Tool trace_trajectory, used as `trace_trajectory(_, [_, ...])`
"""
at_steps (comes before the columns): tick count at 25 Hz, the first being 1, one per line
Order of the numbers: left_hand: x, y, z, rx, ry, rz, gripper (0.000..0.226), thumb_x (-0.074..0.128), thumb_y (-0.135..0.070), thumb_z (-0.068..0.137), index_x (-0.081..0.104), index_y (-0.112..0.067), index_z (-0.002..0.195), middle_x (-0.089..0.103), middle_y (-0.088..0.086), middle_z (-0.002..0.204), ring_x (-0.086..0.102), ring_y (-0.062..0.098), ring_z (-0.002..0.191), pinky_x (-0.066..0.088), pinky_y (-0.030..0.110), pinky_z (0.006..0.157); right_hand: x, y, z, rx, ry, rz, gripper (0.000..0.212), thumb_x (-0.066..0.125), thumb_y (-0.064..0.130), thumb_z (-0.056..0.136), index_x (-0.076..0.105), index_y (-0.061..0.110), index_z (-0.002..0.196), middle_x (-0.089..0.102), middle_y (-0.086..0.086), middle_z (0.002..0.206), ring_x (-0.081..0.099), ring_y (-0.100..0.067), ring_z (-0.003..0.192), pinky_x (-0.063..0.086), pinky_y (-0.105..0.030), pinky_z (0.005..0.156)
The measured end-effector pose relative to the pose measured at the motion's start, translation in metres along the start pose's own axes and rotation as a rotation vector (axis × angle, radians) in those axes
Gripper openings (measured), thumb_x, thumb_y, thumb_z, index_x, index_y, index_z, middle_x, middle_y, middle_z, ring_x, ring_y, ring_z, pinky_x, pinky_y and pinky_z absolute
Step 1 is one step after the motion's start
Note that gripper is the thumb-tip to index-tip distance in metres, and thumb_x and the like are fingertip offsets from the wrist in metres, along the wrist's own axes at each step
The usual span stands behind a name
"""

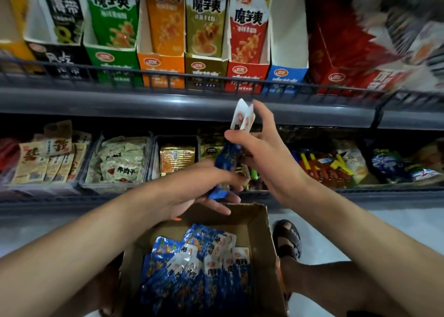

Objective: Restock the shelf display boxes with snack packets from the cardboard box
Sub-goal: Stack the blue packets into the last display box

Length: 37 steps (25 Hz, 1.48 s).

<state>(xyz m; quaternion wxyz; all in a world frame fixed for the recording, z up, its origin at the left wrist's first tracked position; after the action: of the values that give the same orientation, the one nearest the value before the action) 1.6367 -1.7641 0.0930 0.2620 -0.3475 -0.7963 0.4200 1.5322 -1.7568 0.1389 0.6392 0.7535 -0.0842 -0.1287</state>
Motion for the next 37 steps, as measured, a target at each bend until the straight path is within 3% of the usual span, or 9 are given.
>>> trace_trajectory(3, [-0.013, -0.007, 0.010, 0.017, -0.083, 0.004, 0.026, 0.065, -0.018, 0.091, 0.061, -0.015, 0.116, 0.065, 0.013, 0.104, 0.069, 0.026, 0.090, 0.060, 0.040, 0.076, -0.002, 0.016, 0.007, -0.046, -0.017, -0.053, 0.061, 0.071, 0.028, 0.088, 0.039, 0.042, 0.137, 0.065, -0.003, 0.107, 0.068, -0.011, 0.097, 0.058, -0.029, 0.088])
trace_trajectory(7, [-0.026, -0.018, 0.016, 0.062, -0.154, 0.033, 0.028, 0.068, -0.018, 0.089, 0.061, -0.015, 0.115, 0.066, 0.010, 0.106, 0.067, 0.019, 0.088, 0.061, 0.032, 0.070, -0.012, 0.019, 0.010, -0.065, -0.059, 0.023, 0.049, 0.070, 0.028, 0.089, 0.044, 0.036, 0.130, 0.067, -0.007, 0.107, 0.070, -0.014, 0.099, 0.057, -0.035, 0.092])
trace_trajectory(10, [-0.025, -0.025, 0.015, 0.101, -0.178, 0.079, 0.029, 0.068, -0.017, 0.089, 0.058, -0.019, 0.117, 0.066, 0.009, 0.107, 0.067, 0.020, 0.095, 0.060, 0.036, 0.077, -0.013, 0.020, 0.010, -0.098, -0.103, 0.039, 0.051, 0.069, 0.029, 0.090, 0.041, 0.034, 0.132, 0.067, -0.002, 0.106, 0.069, -0.009, 0.098, 0.056, -0.033, 0.091])
trace_trajectory(14, [-0.023, -0.034, 0.009, 0.169, -0.197, 0.187, 0.019, 0.066, -0.021, 0.091, 0.057, -0.031, 0.104, 0.066, 0.008, 0.103, 0.066, 0.022, 0.098, 0.058, 0.044, 0.084, -0.012, 0.020, 0.008, -0.136, -0.140, 0.037, 0.054, 0.069, 0.032, 0.089, 0.038, 0.034, 0.133, 0.066, 0.000, 0.110, 0.067, -0.012, 0.105, 0.054, -0.039, 0.096])
trace_trajectory(19, [-0.023, -0.042, 0.010, 0.263, -0.251, 0.442, 0.026, 0.057, -0.028, 0.096, 0.054, -0.025, 0.121, 0.068, 0.009, 0.095, 0.069, 0.026, 0.087, 0.059, 0.048, 0.075, -0.006, 0.026, 0.006, -0.212, -0.128, 0.013, 0.063, 0.068, 0.034, 0.090, 0.032, 0.042, 0.140, 0.060, -0.003, 0.124, 0.062, -0.015, 0.114, 0.054, -0.041, 0.097])
trace_trajectory(24, [-0.026, -0.042, 0.013, 0.275, -0.283, 0.493, 0.021, 0.057, -0.031, 0.096, 0.054, -0.027, 0.117, 0.068, 0.007, 0.091, 0.070, 0.027, 0.081, 0.058, 0.051, 0.072, -0.007, 0.027, 0.006, -0.215, -0.144, 0.014, 0.054, 0.067, 0.033, 0.090, 0.038, 0.039, 0.135, 0.063, -0.004, 0.117, 0.066, -0.013, 0.105, 0.056, -0.041, 0.093])
trace_trajectory(31, [-0.023, -0.040, 0.017, 0.270, -0.273, 0.505, 0.034, 0.058, -0.029, 0.096, 0.054, -0.019, 0.127, 0.068, 0.008, 0.091, 0.070, 0.027, 0.081, 0.060, 0.048, 0.068, -0.010, 0.026, 0.005, -0.201, -0.151, 0.019, 0.051, 0.067, 0.033, 0.091, 0.041, 0.038, 0.134, 0.064, -0.003, 0.114, 0.067, -0.014, 0.102, 0.056, -0.041, 0.093])
trace_trajectory(37, [-0.023, -0.051, 0.017, 0.337, -0.361, 0.571, 0.031, 0.059, -0.031, 0.095, 0.056, -0.019, 0.123, 0.067, 0.007, 0.085, 0.068, 0.021, 0.074, 0.060, 0.043, 0.063, -0.012, 0.033, 0.003, -0.241, -0.203, 0.035, 0.050, 0.066, 0.029, 0.092, 0.039, 0.036, 0.133, 0.062, 0.003, 0.115, 0.066, -0.005, 0.097, 0.055, -0.026, 0.085])
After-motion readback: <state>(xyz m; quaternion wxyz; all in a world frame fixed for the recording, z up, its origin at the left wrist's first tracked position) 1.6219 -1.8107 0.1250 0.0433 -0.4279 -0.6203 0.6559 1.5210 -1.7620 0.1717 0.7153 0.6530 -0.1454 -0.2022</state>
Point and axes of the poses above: each hand's wrist, its own z-axis towards the middle knuckle, its own x-axis out of the palm, y = z × x, the point moved 9 cm from there along z, towards the middle knuckle
